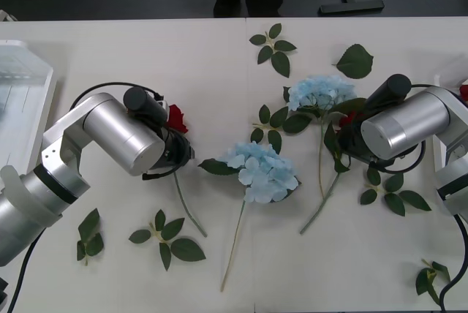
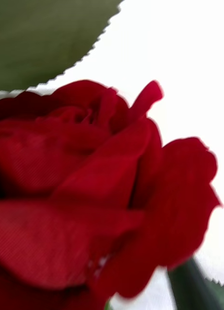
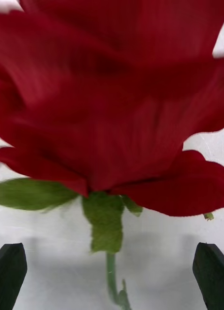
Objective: Place the red flowers into the right box and the blue flowers into the left box. If a person shows an open palm, hand one flower to the person first, then continue sorting.
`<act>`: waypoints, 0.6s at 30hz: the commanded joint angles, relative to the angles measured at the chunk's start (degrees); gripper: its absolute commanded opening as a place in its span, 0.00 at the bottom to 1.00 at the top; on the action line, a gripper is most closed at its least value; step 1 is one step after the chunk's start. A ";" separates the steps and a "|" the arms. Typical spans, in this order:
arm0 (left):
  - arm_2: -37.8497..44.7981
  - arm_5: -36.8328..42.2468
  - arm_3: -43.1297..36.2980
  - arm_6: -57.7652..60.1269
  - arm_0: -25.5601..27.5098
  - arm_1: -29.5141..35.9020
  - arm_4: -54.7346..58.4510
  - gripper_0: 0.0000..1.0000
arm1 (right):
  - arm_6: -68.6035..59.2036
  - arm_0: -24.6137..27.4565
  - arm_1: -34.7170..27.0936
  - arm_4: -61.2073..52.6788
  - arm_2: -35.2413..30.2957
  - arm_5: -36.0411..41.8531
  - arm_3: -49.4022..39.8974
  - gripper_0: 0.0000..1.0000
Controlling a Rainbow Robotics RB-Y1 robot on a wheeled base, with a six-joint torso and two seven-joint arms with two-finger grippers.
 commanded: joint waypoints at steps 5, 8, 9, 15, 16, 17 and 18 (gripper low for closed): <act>-0.69 -1.95 0.75 -2.38 -2.69 -1.12 4.31 0.97 | 1.77 0.42 0.98 1.24 0.49 -0.74 0.39 0.00; -0.69 -1.95 0.75 -2.38 -2.60 -1.12 4.75 0.37 | 1.60 0.42 0.98 1.16 0.40 -0.74 0.39 0.00; -0.69 -1.95 0.75 -2.38 -2.60 -1.12 4.75 0.22 | 1.60 0.42 0.98 1.16 0.40 -0.74 0.39 0.00; -0.69 -2.21 0.75 -2.38 -2.60 -1.12 4.75 0.00 | 2.39 -0.11 0.72 0.01 -1.62 -0.30 0.39 0.00; -0.69 -2.30 0.75 -2.38 -2.60 -1.12 4.67 0.00 | 2.65 -0.55 0.54 -0.34 -1.97 0.05 0.39 0.00; -0.69 -2.30 0.84 -2.38 -2.60 -1.12 4.67 0.00 | 2.83 -0.99 0.36 -0.78 -2.41 0.49 0.39 0.00; -0.69 -2.39 0.75 -2.38 -2.60 -1.03 4.49 0.00 | 3.18 -1.69 0.01 -0.95 -3.20 1.46 0.39 0.00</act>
